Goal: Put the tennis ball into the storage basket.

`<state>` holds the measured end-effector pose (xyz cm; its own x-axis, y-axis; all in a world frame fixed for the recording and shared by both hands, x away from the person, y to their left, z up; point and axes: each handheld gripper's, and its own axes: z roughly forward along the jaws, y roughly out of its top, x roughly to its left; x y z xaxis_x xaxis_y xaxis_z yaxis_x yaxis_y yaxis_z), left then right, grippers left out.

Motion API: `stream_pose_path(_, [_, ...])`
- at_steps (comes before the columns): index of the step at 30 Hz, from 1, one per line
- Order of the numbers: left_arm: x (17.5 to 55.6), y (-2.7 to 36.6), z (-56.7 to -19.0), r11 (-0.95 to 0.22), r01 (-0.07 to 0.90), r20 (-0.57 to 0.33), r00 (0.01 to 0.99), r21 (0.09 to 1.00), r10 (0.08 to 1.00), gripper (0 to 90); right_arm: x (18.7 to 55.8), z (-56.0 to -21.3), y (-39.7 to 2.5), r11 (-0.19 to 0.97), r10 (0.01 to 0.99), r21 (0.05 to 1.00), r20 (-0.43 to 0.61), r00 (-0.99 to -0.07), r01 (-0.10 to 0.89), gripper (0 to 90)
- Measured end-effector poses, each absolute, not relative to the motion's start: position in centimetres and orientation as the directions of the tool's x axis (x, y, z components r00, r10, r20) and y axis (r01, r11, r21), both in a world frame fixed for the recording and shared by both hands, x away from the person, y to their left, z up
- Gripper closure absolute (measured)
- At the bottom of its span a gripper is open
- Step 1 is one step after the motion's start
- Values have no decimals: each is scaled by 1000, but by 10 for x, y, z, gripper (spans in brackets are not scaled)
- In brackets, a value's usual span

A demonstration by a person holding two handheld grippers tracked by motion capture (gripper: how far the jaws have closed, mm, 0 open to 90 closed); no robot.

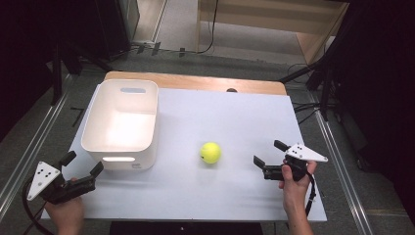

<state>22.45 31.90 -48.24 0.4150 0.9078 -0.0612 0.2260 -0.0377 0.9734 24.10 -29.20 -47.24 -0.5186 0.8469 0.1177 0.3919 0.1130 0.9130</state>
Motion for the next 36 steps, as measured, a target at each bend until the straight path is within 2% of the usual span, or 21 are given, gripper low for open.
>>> stream_pose_path(25, [225,319,-482,-33,226,-68,421,974,904,29,274,-457,-251,214,769,885,109,-630,414,0])
stream_pose_path(36, [225,318,-482,-37,226,-63,421,973,905,29,289,-463,-233,258,733,857,128,-668,447,0])
